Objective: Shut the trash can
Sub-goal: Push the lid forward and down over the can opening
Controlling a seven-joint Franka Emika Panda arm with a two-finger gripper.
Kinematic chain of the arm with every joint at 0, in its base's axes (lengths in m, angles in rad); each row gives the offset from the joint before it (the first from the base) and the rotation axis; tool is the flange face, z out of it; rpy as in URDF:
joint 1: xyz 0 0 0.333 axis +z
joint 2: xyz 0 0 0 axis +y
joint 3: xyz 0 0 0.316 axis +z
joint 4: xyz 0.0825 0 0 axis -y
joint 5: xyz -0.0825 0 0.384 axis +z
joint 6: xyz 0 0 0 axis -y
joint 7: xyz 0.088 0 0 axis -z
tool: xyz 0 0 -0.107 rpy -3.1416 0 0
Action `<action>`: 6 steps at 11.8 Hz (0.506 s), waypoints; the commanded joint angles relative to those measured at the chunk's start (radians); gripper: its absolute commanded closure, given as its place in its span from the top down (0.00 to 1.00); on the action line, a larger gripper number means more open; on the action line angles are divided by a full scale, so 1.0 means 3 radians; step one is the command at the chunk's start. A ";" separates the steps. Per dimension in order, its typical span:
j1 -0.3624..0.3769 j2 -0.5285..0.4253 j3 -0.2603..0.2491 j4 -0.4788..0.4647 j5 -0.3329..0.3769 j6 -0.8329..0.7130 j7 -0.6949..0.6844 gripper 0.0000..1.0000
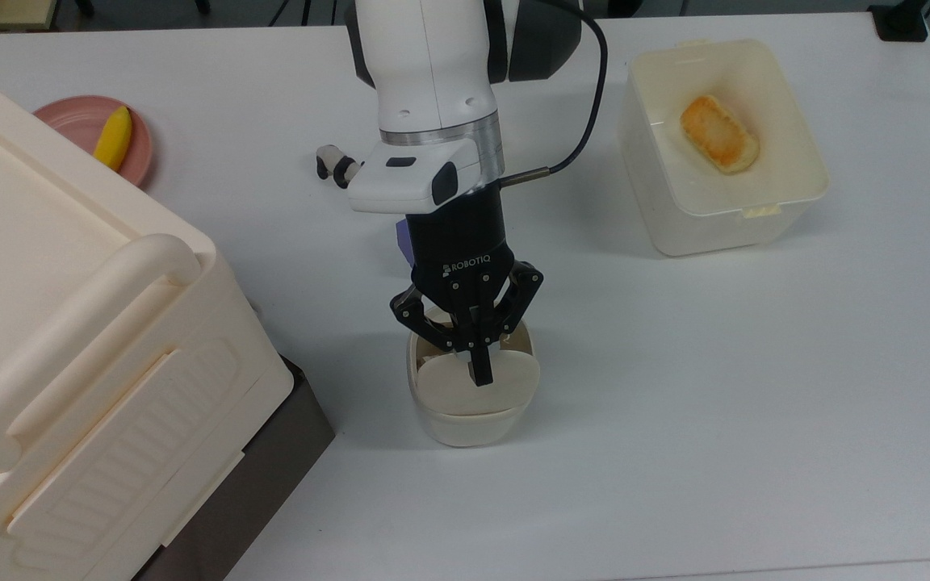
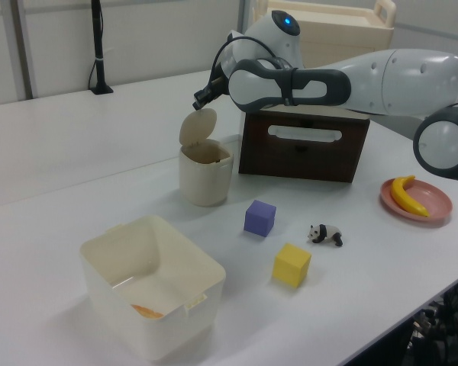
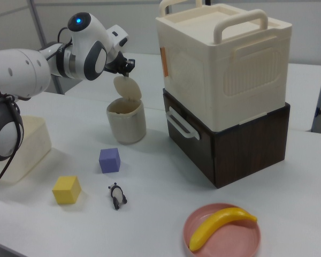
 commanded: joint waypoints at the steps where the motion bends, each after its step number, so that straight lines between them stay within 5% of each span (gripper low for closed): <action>1: -0.0027 -0.0183 0.0012 -0.0259 -0.0019 -0.0097 0.0143 0.00; 6: -0.0022 -0.0270 0.0002 -0.0428 -0.0024 -0.0193 0.0271 0.00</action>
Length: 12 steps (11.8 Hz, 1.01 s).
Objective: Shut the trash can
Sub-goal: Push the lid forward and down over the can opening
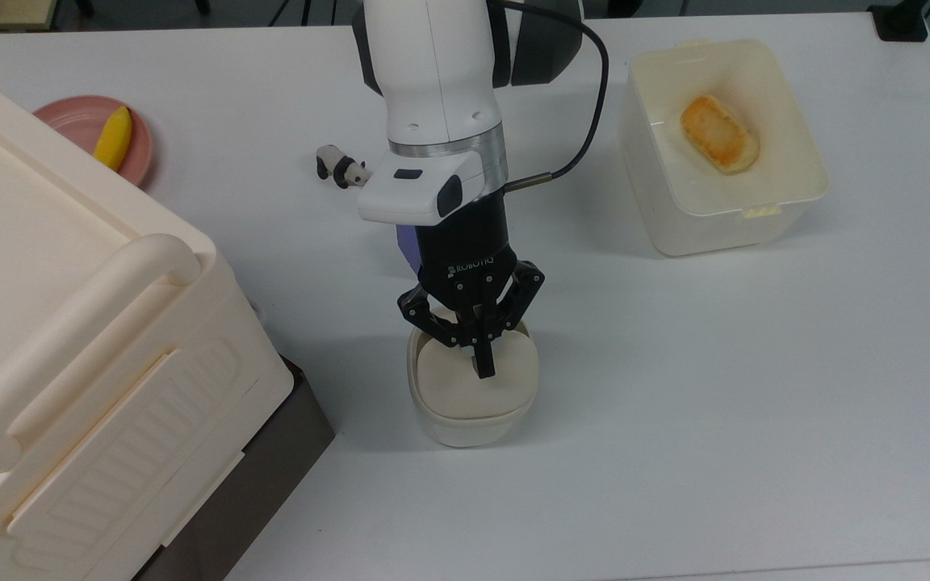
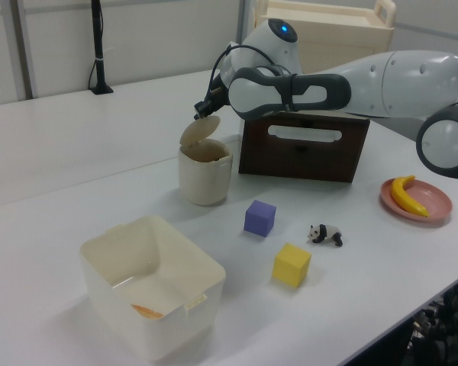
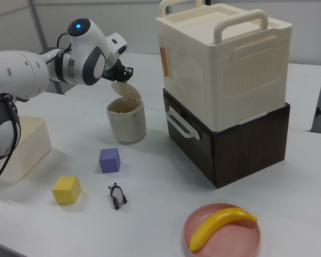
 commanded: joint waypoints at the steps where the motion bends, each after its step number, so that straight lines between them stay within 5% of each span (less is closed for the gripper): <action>1: -0.0021 -0.0218 -0.0003 -0.0216 -0.0024 -0.0247 0.0208 0.00; 12: -0.0098 -0.0473 -0.0013 -0.0426 -0.0141 -0.0468 0.0418 0.00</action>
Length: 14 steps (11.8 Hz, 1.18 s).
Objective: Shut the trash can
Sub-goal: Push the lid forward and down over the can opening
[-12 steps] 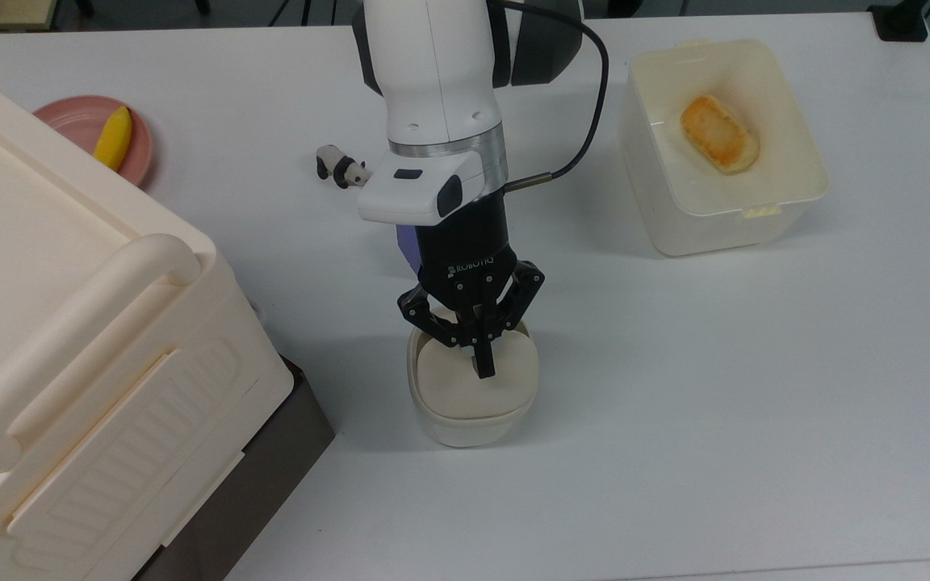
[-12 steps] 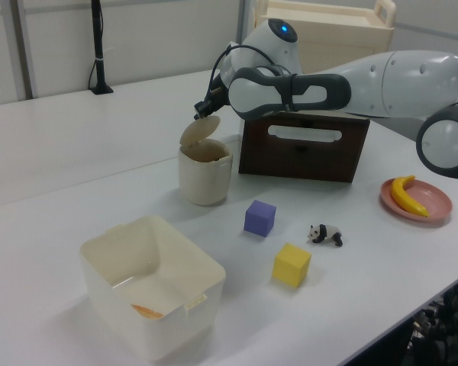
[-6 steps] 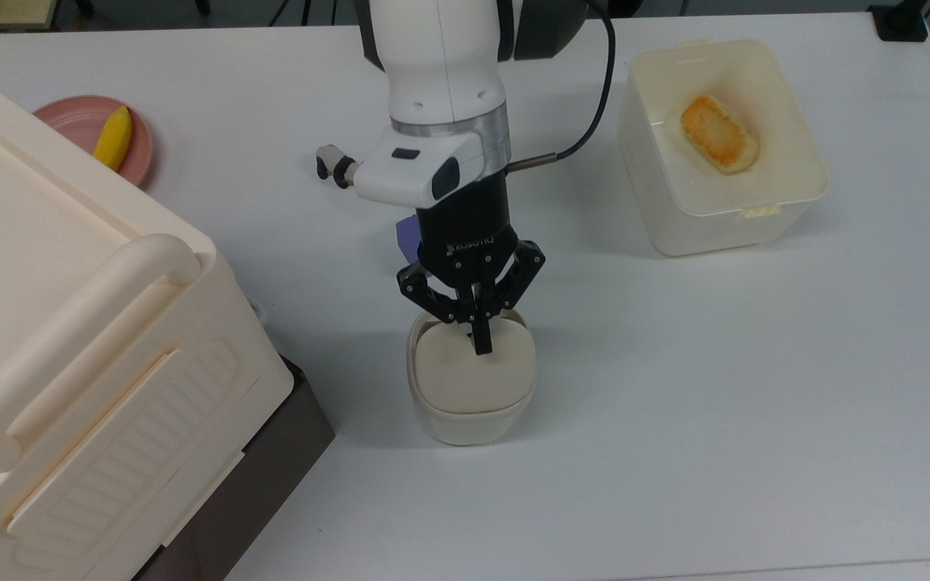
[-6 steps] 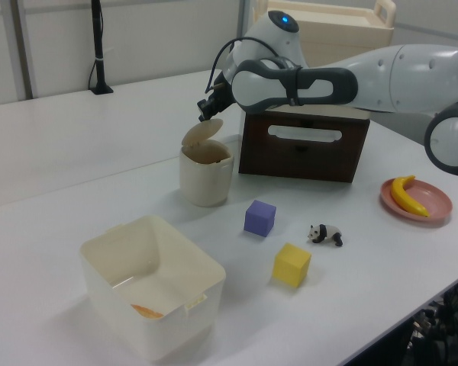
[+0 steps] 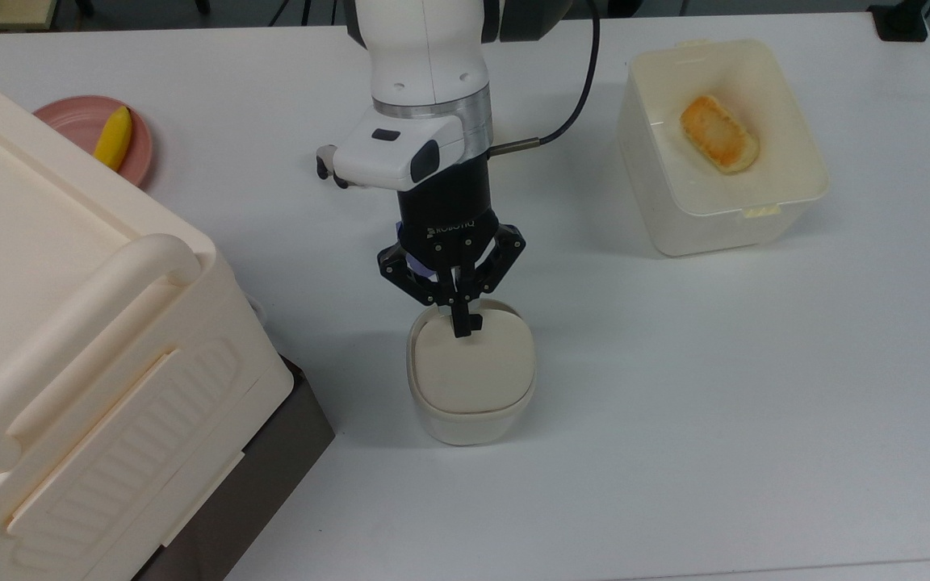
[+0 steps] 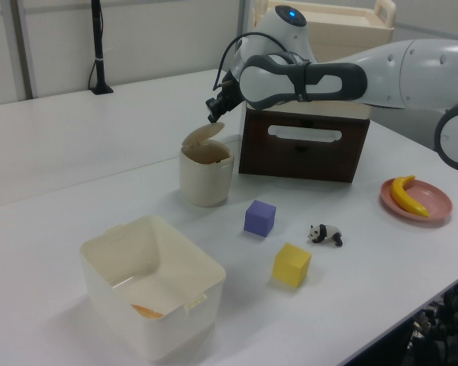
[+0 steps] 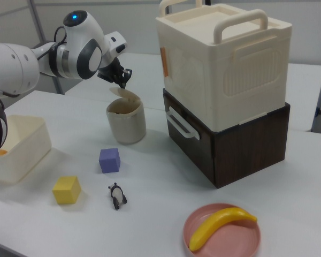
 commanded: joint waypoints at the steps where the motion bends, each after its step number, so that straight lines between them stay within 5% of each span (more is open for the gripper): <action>1: -0.0014 -0.0145 -0.0006 -0.0217 -0.0121 -0.0064 0.0107 0.00; 14: 0.0001 -0.0181 -0.0006 -0.0421 -0.0126 -0.0237 0.0117 0.00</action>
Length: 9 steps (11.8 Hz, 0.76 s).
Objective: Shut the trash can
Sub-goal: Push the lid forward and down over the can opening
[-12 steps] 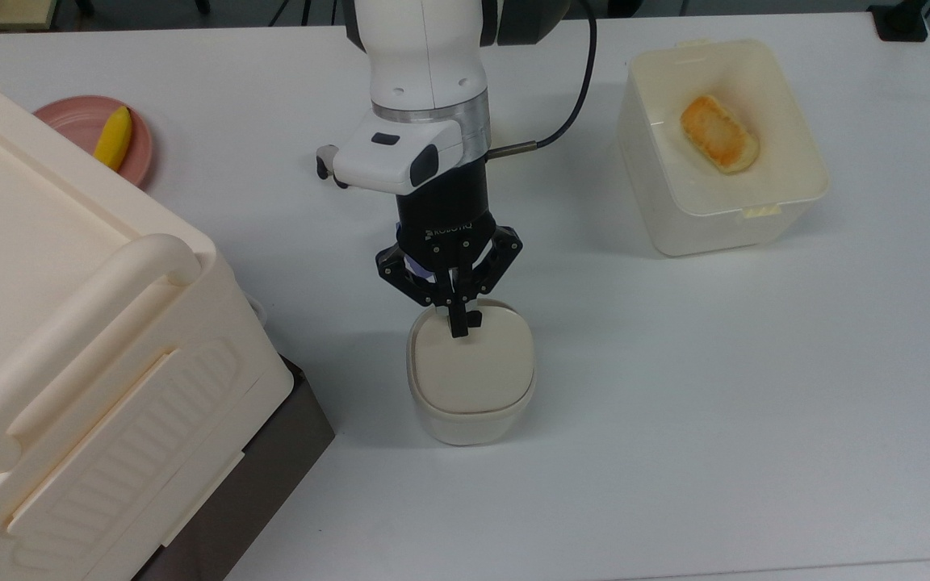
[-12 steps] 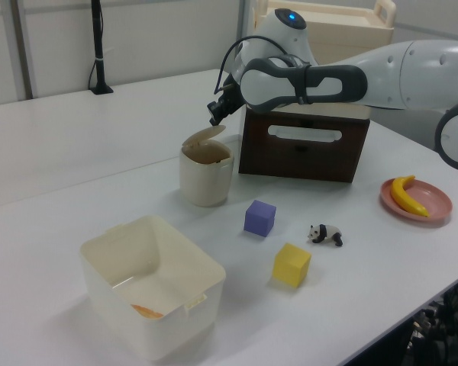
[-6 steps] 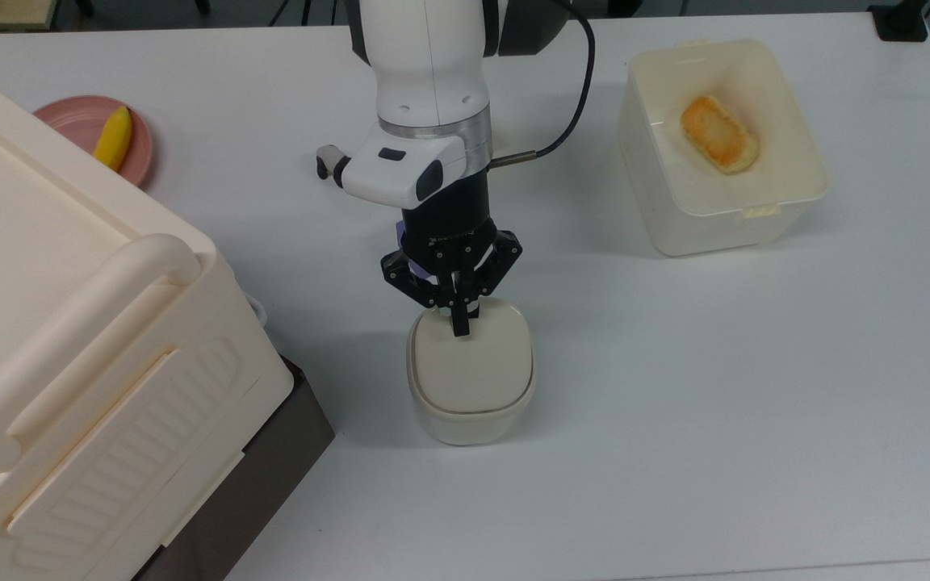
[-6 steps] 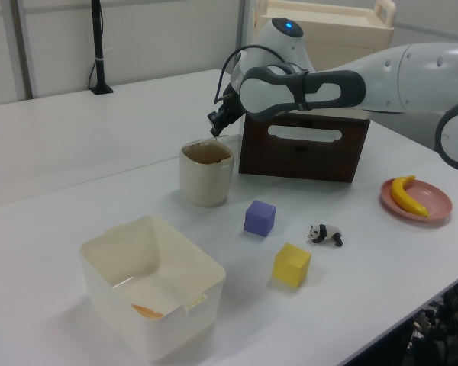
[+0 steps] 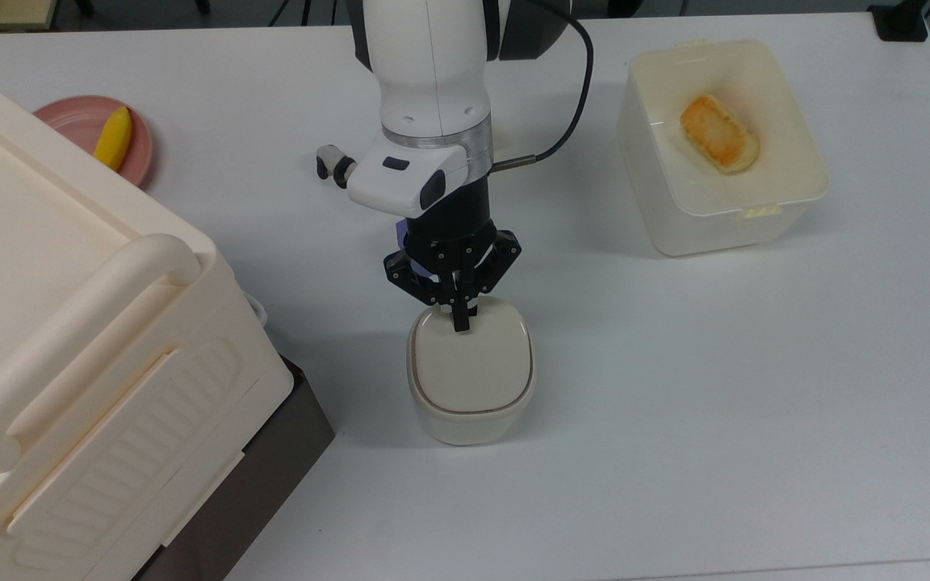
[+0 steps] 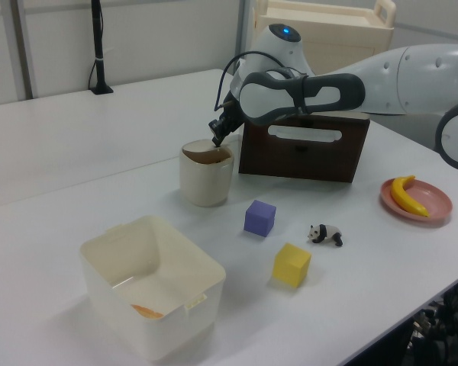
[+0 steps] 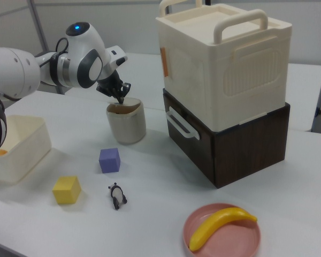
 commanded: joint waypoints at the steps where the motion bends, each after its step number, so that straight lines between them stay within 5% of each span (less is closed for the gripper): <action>1: 0.0007 -0.0180 -0.0009 -0.0204 -0.0084 -0.0143 0.0117 0.00; 9: 0.0028 -0.0181 -0.0009 -0.0332 -0.0161 -0.0143 0.0112 0.00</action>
